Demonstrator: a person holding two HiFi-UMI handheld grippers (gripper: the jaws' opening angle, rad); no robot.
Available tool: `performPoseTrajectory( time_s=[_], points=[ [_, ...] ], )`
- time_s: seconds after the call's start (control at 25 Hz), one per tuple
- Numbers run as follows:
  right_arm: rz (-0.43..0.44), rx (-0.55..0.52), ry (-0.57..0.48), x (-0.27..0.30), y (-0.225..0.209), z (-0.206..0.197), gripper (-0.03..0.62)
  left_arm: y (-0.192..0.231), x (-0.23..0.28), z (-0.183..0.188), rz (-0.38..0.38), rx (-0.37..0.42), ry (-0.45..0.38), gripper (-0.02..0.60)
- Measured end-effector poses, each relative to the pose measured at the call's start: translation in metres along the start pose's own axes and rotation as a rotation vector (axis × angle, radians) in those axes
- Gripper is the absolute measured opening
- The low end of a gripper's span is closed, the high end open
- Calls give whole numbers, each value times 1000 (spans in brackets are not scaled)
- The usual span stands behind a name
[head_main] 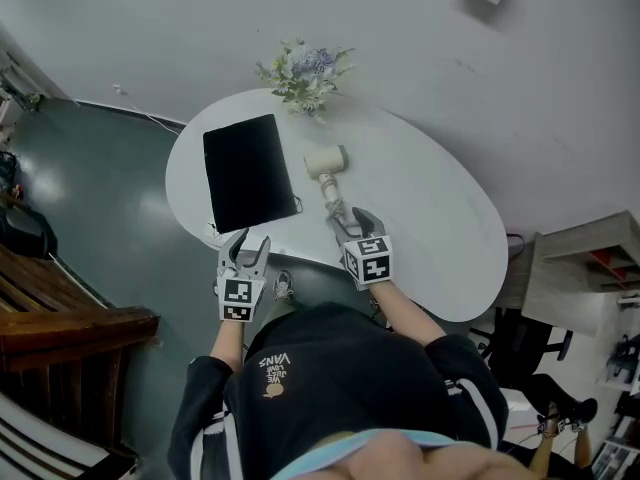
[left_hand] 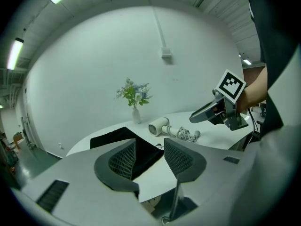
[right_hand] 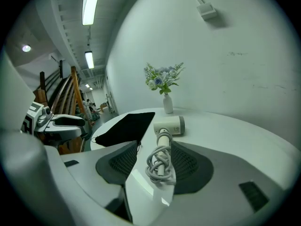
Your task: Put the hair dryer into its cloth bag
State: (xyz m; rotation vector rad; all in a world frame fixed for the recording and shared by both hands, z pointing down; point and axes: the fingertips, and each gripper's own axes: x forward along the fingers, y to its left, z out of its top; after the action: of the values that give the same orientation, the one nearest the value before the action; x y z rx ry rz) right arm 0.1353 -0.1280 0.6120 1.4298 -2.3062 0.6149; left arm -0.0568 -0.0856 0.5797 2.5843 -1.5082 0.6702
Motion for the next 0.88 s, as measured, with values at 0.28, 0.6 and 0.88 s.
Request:
performPoseTrajectory(
  time_s=[0.28, 0.6, 0.88],
  points=[
    [-36, -32, 73, 40, -8, -3, 209, 19, 22, -18, -47, 13, 44, 183],
    [-77, -91, 194, 80, -12, -11, 215, 42, 41, -29, -91, 63, 72, 186],
    [-118, -105, 279, 103, -19, -19, 215, 48, 57, -49, -187, 137, 133, 206]
  ],
)
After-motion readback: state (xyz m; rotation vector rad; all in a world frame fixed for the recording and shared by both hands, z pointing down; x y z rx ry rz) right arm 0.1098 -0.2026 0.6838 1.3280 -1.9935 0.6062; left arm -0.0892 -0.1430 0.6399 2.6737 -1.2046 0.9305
